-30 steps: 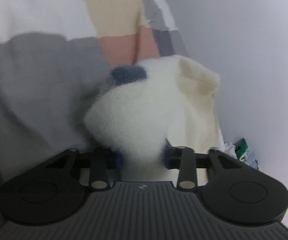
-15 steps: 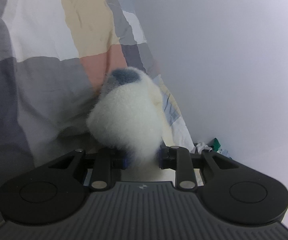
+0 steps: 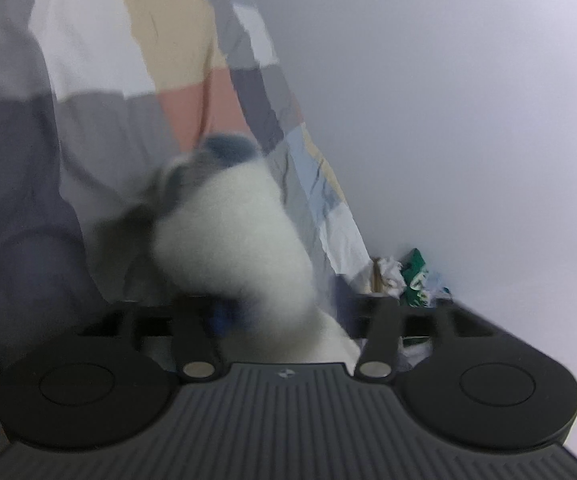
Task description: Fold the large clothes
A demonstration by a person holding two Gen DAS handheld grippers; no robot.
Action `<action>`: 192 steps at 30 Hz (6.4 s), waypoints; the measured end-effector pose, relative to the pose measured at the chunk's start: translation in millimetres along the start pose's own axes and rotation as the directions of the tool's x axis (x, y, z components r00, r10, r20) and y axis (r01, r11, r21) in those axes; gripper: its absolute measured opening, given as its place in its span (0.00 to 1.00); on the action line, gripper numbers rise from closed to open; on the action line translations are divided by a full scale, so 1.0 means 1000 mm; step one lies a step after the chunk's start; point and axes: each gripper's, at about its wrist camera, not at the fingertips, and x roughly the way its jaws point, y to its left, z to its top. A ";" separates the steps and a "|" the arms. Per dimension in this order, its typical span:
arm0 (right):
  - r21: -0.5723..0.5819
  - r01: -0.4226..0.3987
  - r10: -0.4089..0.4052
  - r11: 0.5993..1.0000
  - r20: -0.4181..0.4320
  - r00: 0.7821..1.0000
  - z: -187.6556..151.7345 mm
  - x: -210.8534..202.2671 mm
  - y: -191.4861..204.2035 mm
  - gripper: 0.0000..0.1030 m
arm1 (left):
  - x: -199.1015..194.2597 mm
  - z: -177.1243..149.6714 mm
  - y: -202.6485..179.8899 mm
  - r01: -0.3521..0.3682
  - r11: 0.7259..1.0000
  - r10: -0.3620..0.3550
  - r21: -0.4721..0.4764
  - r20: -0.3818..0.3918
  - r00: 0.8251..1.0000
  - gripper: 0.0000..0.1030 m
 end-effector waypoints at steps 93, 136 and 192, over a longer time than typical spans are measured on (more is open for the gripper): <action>-0.457 0.198 -0.104 0.867 0.221 0.970 0.149 0.168 0.013 0.39 | 0.206 0.133 -0.044 -0.250 0.798 0.198 0.549 0.153 0.968 0.15; -0.627 0.062 -0.024 0.777 0.068 0.997 0.045 0.147 0.071 0.80 | 0.186 0.019 -0.011 -0.189 0.942 0.251 0.277 -0.210 0.945 0.85; 0.374 -0.085 0.065 0.923 0.065 0.996 0.068 0.171 -0.062 1.00 | 0.199 0.060 0.043 -0.046 0.996 0.041 -0.078 -0.073 0.996 0.47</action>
